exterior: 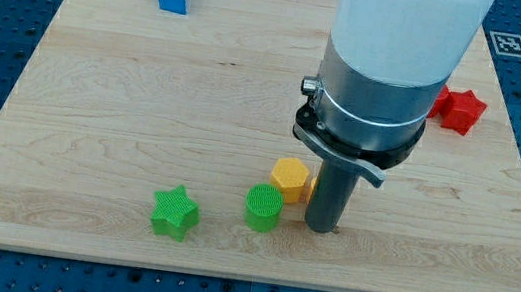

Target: Move the green circle diagonal to the top right of the green star

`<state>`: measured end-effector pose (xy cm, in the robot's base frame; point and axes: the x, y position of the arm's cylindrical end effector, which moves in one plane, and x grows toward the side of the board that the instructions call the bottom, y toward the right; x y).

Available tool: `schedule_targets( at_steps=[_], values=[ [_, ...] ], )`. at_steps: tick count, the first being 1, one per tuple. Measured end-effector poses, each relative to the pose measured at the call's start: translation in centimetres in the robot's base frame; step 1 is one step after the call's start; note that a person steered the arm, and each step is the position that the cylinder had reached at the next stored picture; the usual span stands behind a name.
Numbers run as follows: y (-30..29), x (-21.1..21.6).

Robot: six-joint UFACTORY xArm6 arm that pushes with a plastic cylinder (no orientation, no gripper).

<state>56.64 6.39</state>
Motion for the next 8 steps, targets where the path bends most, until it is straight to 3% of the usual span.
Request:
schedule_targets(
  at_steps=[8],
  values=[
    [-4.4,1.4]
  ],
)
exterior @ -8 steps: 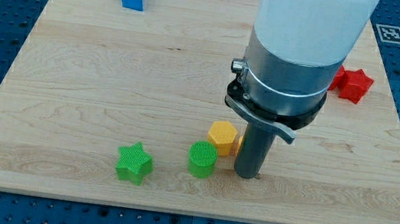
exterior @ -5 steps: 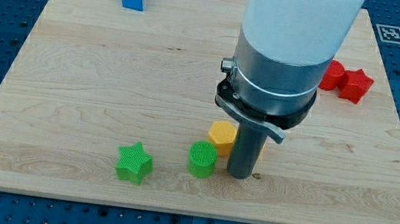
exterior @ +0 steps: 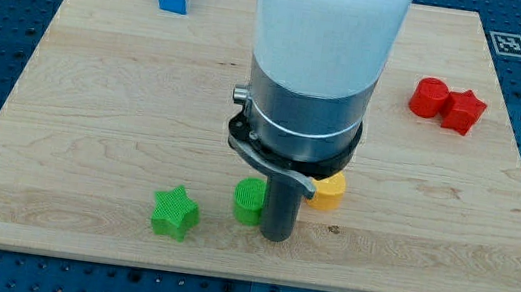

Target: Move the green circle diagonal to the top right of the green star

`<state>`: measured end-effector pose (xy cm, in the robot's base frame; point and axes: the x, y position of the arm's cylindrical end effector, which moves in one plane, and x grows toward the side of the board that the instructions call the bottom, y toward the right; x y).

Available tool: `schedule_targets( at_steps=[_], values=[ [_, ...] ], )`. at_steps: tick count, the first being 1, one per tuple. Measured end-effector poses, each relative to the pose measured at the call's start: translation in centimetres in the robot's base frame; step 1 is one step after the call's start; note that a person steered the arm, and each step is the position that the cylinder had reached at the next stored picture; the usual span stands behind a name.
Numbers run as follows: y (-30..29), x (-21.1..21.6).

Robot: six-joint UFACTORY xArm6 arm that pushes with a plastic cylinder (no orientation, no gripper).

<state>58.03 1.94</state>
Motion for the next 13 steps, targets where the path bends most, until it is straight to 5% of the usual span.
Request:
schedule_targets(
  at_steps=[4,11,13],
  values=[
    [-5.7,-2.2],
    [-7.9,-5.4],
    [-4.6,-6.0]
  ],
)
